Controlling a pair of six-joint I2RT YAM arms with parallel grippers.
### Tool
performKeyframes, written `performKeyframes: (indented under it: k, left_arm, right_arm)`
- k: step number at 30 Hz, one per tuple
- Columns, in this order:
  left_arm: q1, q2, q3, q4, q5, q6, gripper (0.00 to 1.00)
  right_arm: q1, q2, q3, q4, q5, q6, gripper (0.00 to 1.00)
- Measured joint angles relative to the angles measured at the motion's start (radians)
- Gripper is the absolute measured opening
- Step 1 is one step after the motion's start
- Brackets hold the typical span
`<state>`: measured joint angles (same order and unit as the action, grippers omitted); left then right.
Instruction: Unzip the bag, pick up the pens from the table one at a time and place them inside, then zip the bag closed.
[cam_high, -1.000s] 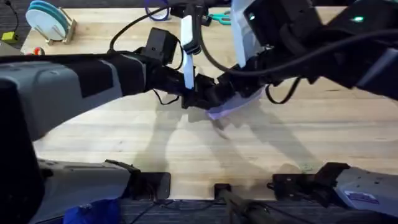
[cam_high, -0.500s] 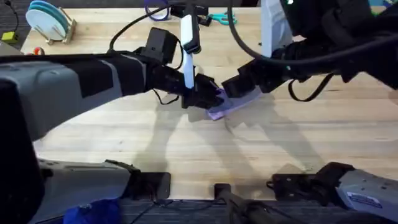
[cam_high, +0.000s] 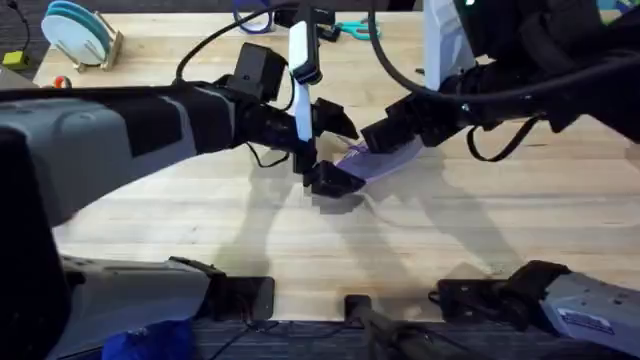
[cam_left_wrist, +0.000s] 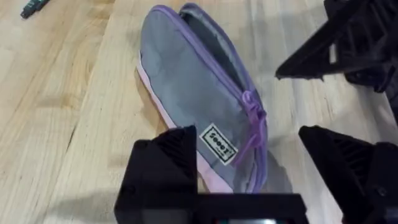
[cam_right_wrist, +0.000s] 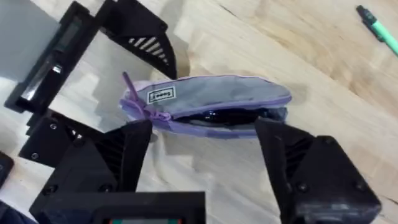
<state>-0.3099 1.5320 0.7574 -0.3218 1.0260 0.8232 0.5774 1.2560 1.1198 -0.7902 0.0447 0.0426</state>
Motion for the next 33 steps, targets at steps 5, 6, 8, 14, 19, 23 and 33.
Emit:
performKeyframes:
  k: [5, 6, 8, 14, 19, 23, 33]
  left_arm:
    - [0.000, 0.000, 0.000, -0.003, 0.004, -0.016, 0.993]
    - [0.000, -0.001, 0.000, -0.003, 0.004, -0.024, 0.993]
    - [0.000, -0.004, 0.000, -0.004, 0.003, -0.045, 0.994]
    - [0.004, -0.117, 0.027, -0.089, -0.033, -0.109, 0.993]
    - [0.015, -0.277, 0.062, -0.214, -0.110, -0.124, 0.993]
    - [0.015, -0.401, 0.063, -0.331, -0.172, -0.129, 0.993]
    - [0.015, -0.665, 0.063, -0.462, -0.339, -0.371, 0.993]
  right_arm:
    - [0.000, 0.000, 0.000, 0.000, 0.014, -0.035, 0.995]
    - [0.000, 0.000, 0.000, -0.001, 0.016, -0.047, 0.995]
    - [0.000, -0.005, 0.000, -0.004, 0.017, -0.071, 0.995]
    - [-0.003, -0.038, 0.047, -0.066, 0.020, -0.153, 0.996]
    - [-0.034, -0.040, 0.124, -0.134, 0.016, -0.202, 0.996]
    - [-0.073, -0.040, 0.177, -0.187, -0.014, -0.256, 0.995]
    - [-0.124, -0.040, 0.227, -0.231, -0.093, -0.406, 0.995]
